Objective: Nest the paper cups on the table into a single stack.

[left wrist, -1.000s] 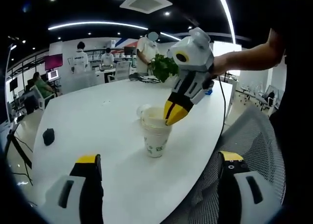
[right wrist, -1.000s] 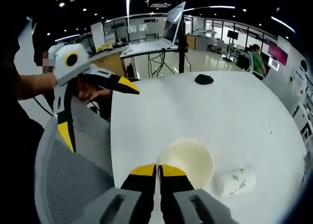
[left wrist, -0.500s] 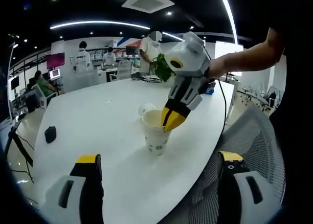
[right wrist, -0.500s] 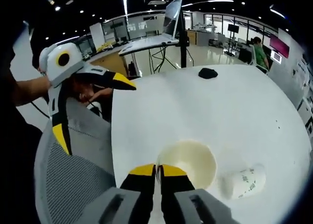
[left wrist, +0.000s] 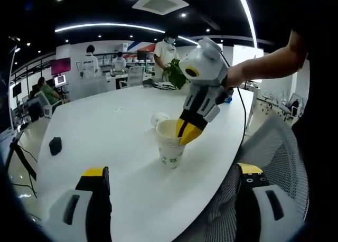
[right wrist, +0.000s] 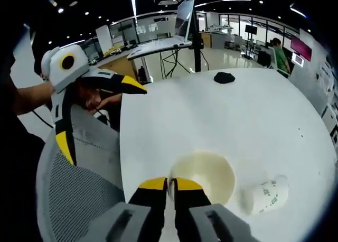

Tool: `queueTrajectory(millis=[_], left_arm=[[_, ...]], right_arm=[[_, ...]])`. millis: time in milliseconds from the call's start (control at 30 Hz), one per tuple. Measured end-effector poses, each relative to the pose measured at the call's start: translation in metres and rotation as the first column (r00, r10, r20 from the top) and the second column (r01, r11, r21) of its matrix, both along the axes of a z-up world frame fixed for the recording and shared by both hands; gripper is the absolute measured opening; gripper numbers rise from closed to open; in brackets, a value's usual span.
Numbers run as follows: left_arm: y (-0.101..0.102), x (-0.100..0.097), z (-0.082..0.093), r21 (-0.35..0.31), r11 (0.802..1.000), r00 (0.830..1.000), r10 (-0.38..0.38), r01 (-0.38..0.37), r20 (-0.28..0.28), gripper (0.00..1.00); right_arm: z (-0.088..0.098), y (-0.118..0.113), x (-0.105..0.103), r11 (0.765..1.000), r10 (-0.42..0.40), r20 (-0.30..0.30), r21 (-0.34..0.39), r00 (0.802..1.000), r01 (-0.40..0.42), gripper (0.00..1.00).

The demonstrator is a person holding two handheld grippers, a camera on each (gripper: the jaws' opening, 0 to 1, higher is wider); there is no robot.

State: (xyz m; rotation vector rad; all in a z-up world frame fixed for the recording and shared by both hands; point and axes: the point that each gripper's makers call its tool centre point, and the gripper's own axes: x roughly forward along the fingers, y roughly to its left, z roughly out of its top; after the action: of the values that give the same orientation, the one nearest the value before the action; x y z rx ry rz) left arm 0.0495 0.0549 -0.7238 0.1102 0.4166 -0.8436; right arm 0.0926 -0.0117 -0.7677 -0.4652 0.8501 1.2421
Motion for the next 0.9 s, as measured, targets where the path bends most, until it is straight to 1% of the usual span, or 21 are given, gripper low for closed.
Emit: queueTrajectory(millis=[133, 267, 400, 633, 900], left_arm=[[0.0, 0.0, -0.001, 0.002, 1.0, 1.0, -0.001, 0.001, -0.002, 0.98], [0.0, 0.0, 0.0, 0.004, 1.0, 1.0, -0.002, 0.002, -0.001, 0.98], [0.0, 0.001, 0.0, 0.005, 1.0, 1.0, -0.001, 0.001, 0.0, 0.98], [-0.002, 0.002, 0.001, 0.004, 1.0, 1.0, -0.006, 0.006, 0.004, 0.98], [-0.004, 0.004, 0.003, 0.008, 1.0, 1.0, -0.02, 0.02, 0.005, 0.99]], right_arm=[[0.0, 0.001, -0.002, 1.0, 0.01, 0.006, 0.007, 1.0, -0.01, 0.05], [0.006, 0.0, -0.004, 1.0, 0.017, 0.024, 0.018, 1.0, -0.018, 0.05], [0.012, -0.003, 0.001, 0.999, 0.001, 0.049, 0.036, 0.999, -0.003, 0.06], [0.031, -0.015, 0.006, 0.996, -0.042, 0.084, 0.082, 0.996, 0.035, 0.07], [0.041, -0.034, 0.009, 0.992, -0.083, 0.103, 0.098, 0.991, 0.073, 0.1]])
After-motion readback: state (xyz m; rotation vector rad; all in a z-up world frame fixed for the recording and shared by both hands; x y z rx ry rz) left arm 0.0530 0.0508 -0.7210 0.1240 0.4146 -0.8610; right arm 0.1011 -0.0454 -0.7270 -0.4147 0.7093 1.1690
